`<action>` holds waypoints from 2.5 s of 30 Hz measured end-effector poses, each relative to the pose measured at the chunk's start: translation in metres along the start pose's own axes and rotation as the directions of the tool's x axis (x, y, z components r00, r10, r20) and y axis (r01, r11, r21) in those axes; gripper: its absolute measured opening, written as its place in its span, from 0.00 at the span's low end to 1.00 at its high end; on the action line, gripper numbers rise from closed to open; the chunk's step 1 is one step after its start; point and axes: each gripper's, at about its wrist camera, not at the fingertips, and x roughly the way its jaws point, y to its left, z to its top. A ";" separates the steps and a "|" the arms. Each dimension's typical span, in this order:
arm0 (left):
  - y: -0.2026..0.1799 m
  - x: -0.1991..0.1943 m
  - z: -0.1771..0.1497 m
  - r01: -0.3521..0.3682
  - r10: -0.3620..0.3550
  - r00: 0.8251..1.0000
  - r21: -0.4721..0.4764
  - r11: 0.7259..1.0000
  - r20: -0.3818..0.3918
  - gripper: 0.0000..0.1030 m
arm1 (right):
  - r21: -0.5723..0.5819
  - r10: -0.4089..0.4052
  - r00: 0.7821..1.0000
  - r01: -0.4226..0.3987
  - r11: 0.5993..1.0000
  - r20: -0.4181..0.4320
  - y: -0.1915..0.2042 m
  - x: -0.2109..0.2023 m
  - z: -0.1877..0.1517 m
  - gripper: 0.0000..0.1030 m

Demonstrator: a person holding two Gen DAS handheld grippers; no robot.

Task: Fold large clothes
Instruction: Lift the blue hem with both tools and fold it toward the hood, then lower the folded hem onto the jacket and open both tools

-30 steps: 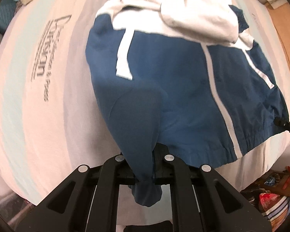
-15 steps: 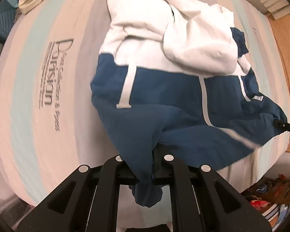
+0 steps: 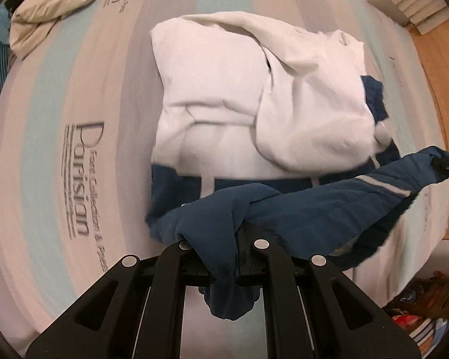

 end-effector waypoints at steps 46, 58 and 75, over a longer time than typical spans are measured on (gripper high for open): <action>0.039 0.103 0.272 -0.067 0.059 0.995 0.092 0.994 0.087 0.07 | -0.010 -0.173 0.971 0.177 0.984 0.165 0.004 0.117 0.267 0.10; 0.047 0.136 0.291 -0.061 0.053 0.988 0.053 0.997 0.144 0.09 | 0.019 -0.230 0.951 0.231 0.973 0.206 0.001 0.152 0.281 0.09; 0.026 0.156 0.275 -0.154 0.136 0.975 0.091 0.984 0.173 0.12 | -0.007 -0.318 0.923 0.328 0.945 0.218 0.015 0.178 0.275 0.24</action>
